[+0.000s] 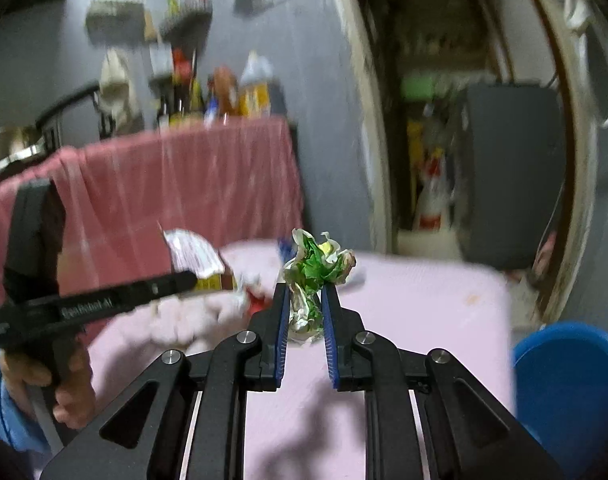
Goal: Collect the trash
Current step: 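Carry both wrappers over the blue bucket and open both grippers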
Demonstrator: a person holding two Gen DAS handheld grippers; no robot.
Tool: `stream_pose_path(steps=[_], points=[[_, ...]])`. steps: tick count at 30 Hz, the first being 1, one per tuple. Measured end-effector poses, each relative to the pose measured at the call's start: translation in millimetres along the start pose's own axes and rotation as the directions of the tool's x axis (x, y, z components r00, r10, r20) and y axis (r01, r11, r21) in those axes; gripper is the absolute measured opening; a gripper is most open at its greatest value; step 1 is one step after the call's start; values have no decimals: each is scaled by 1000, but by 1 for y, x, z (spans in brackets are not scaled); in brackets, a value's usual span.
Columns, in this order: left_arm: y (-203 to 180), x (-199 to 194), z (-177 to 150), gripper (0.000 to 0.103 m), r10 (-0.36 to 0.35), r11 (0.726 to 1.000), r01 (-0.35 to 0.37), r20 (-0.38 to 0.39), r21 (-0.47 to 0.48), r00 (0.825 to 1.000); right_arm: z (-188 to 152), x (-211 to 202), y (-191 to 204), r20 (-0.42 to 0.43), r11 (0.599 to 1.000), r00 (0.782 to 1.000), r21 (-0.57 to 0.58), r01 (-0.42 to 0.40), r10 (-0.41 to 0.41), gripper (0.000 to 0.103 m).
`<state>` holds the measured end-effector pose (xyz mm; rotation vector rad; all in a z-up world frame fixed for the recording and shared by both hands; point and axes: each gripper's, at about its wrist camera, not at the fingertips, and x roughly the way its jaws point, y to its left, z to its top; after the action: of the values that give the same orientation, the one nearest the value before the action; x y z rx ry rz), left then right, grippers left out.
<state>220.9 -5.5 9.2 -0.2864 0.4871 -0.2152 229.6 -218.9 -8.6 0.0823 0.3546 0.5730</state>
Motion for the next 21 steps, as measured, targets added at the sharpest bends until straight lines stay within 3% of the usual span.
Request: stream_pose_path(steps=[3,7,11,17,21], points=[[-26,-5,6,21,-28,999,25,66,48,997,14,-27,-3,105,998,993,-34,58,-54,14],[-68,-5,11,21,-79,991,62,147,117,986,27,-55,-10,173,983,974,-80,163,-148,14],[-109,2,14,21,-143,978,109,186,179,972,33,-85,-32,232,970,947,-51,238,-220,14],[-158,28,11,21,-229,954,188,163,233,960,33,-126,-73,278,934,895,30,355,-349,15],[-189,57,8,21,-284,939,255,102,230,953,25,-139,-105,248,900,866,89,426,-435,15]])
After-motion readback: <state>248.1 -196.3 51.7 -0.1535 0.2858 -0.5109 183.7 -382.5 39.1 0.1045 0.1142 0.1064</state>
